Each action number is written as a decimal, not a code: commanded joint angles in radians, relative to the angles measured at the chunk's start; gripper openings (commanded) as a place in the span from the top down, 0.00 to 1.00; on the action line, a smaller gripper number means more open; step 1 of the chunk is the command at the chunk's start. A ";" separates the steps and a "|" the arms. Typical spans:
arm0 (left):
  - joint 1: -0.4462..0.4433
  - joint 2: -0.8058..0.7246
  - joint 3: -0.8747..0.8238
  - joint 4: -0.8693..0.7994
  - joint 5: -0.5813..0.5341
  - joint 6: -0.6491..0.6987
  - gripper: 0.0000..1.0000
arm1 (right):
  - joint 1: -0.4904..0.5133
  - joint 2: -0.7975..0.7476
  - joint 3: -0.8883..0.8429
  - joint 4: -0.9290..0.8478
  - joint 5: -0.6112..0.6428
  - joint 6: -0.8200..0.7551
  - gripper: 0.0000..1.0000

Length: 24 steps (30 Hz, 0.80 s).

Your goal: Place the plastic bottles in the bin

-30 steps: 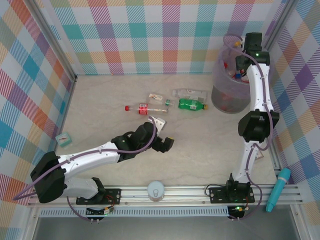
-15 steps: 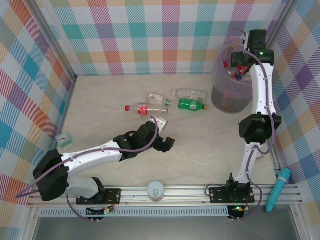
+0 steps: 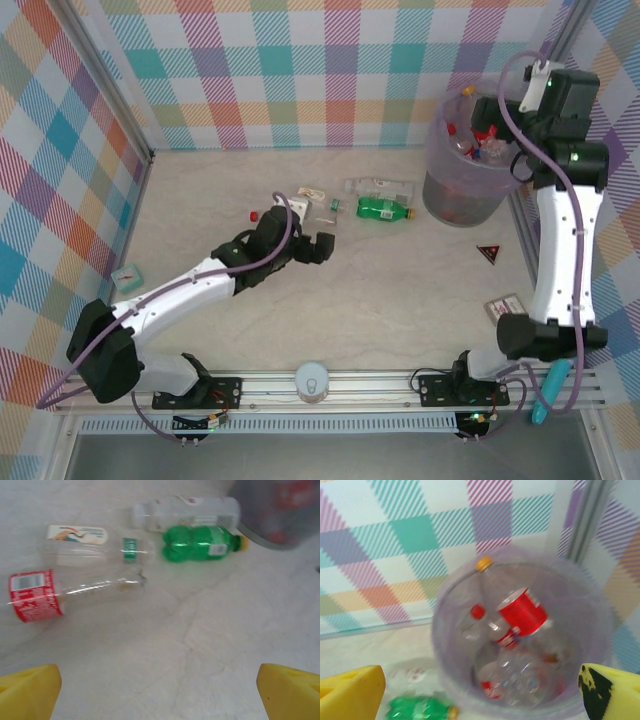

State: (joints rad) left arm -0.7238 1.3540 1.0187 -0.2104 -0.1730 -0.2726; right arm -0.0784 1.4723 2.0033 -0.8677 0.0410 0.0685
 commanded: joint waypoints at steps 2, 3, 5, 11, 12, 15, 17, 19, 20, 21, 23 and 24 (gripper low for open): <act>0.096 0.093 0.069 -0.096 0.001 -0.132 0.00 | 0.001 -0.120 -0.198 0.105 -0.209 0.129 0.01; 0.125 0.117 0.085 -0.097 0.003 -0.158 0.00 | 0.002 -0.156 -0.251 0.126 -0.245 0.149 0.01; 0.182 0.164 0.107 -0.083 0.023 -0.236 0.00 | 0.006 -0.217 -0.339 0.151 -0.290 0.178 0.02; 0.331 0.302 0.074 0.113 0.149 -0.594 0.02 | 0.012 -0.399 -0.580 0.167 -0.320 0.223 0.02; 0.341 0.329 0.067 0.148 0.151 -0.641 0.02 | 0.011 -0.429 -0.623 0.162 -0.320 0.227 0.02; 0.352 0.404 0.082 0.216 0.130 -0.715 0.03 | 0.012 -0.490 -0.698 0.143 -0.330 0.229 0.02; 0.355 0.461 0.111 0.243 0.130 -0.742 0.03 | 0.012 -0.514 -0.723 0.114 -0.337 0.221 0.02; 0.359 0.520 0.142 0.259 0.142 -0.784 0.02 | 0.012 -0.541 -0.742 0.085 -0.341 0.217 0.02; 0.360 0.545 0.149 0.273 0.144 -0.807 0.02 | 0.012 -0.554 -0.746 0.073 -0.347 0.217 0.02; 0.361 0.568 0.152 0.289 0.145 -0.837 0.02 | 0.012 -0.567 -0.748 0.061 -0.356 0.217 0.02; 0.363 0.606 0.151 0.315 0.145 -0.886 0.03 | 0.012 -0.590 -0.749 0.045 -0.378 0.221 0.02; 0.363 0.623 0.148 0.332 0.143 -0.905 0.03 | 0.012 -0.603 -0.746 0.038 -0.387 0.221 0.02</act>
State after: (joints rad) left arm -0.3695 1.9312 1.1526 0.0448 -0.0486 -1.0641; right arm -0.0708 0.9043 1.2583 -0.7998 -0.2947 0.2779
